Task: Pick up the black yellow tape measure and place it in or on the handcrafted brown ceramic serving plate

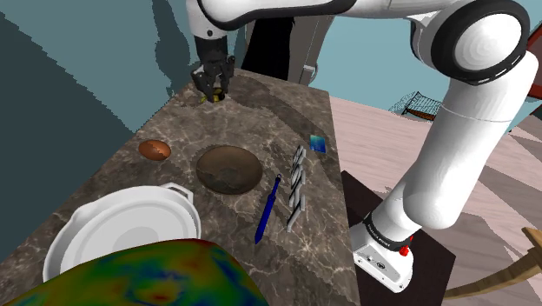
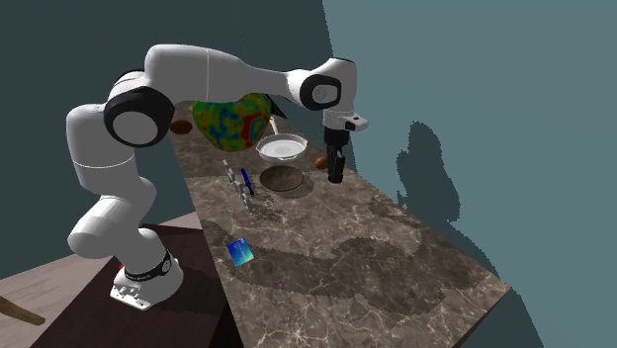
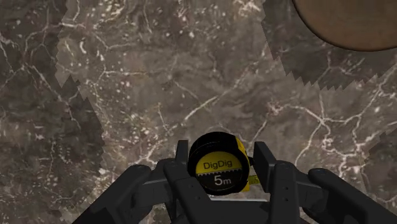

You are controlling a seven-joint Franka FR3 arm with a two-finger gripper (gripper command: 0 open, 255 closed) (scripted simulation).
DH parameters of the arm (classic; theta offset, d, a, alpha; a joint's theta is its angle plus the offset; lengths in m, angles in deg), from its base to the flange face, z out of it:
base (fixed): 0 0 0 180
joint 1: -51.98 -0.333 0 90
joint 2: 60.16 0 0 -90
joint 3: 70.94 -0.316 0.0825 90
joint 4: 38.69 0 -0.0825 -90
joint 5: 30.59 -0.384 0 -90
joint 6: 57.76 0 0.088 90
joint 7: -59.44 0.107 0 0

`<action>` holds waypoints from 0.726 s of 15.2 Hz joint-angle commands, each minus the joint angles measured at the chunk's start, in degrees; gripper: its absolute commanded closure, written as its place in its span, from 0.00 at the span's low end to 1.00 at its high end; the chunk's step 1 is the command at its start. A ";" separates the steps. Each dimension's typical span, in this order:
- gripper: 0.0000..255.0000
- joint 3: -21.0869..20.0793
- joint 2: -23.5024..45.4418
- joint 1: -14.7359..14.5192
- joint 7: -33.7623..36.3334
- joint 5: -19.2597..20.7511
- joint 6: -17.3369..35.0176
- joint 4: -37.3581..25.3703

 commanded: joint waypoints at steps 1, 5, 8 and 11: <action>1.00 -0.41 -1.93 -0.15 0.53 -0.69 -0.23 1.70; 1.00 -1.97 -8.77 -0.99 3.01 -3.29 1.42 10.04; 1.00 -3.19 -13.48 -1.95 4.86 -5.38 2.13 15.29; 1.00 -4.43 -17.88 -3.20 6.76 -7.55 2.45 19.80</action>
